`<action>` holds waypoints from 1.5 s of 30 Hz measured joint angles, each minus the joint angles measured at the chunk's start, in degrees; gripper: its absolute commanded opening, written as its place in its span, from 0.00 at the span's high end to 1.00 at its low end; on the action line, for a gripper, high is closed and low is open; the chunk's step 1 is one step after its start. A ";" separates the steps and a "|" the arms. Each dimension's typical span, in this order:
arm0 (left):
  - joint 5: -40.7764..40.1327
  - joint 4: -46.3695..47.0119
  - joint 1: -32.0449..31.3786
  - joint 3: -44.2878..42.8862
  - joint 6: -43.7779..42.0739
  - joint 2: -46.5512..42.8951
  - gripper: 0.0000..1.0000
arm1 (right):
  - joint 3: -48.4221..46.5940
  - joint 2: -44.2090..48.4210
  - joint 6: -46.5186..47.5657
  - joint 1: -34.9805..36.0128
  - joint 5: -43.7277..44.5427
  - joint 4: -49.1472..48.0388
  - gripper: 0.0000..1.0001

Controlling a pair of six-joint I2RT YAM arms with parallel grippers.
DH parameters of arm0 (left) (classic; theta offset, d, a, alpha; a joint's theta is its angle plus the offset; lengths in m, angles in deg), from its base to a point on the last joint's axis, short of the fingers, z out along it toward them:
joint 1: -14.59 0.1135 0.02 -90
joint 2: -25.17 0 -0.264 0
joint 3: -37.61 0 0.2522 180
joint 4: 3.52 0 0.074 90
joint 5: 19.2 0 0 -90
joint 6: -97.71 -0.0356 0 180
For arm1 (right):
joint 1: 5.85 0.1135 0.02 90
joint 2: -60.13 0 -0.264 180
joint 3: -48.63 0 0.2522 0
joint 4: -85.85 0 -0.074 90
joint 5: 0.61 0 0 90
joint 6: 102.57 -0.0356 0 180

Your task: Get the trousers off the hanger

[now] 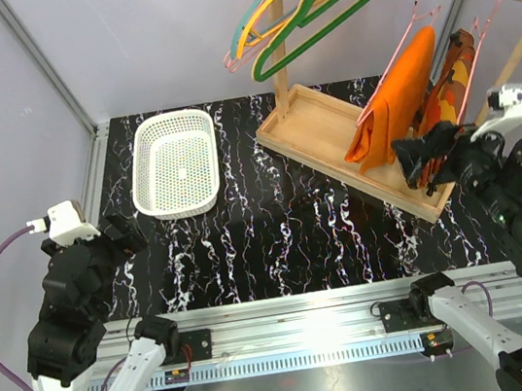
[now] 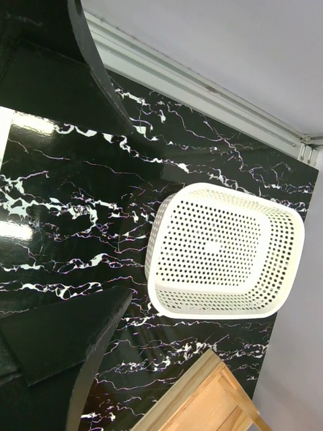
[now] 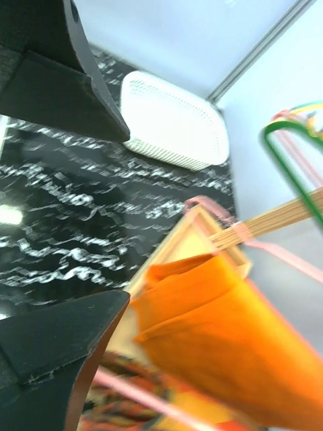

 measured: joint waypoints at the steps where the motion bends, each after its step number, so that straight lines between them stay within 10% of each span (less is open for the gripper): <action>1: 0.07 0.02 0.00 0.00 0.00 0.00 0.01 | -1.53 -1.55 -0.37 0.00 -0.13 -0.96 0.01; 16: 1.05 0.57 0.00 -0.55 0.20 0.00 0.01 | -25.27 -37.44 -2.16 0.00 24.13 2.71 0.01; 32: 1.11 0.72 0.00 -0.66 0.00 0.31 0.01 | -23.26 -38.97 2.40 0.04 36.04 5.18 0.98; 45: 2.75 1.11 0.00 -0.63 -0.04 2.40 0.01 | -29.49 -40.28 7.28 0.70 32.65 8.24 1.00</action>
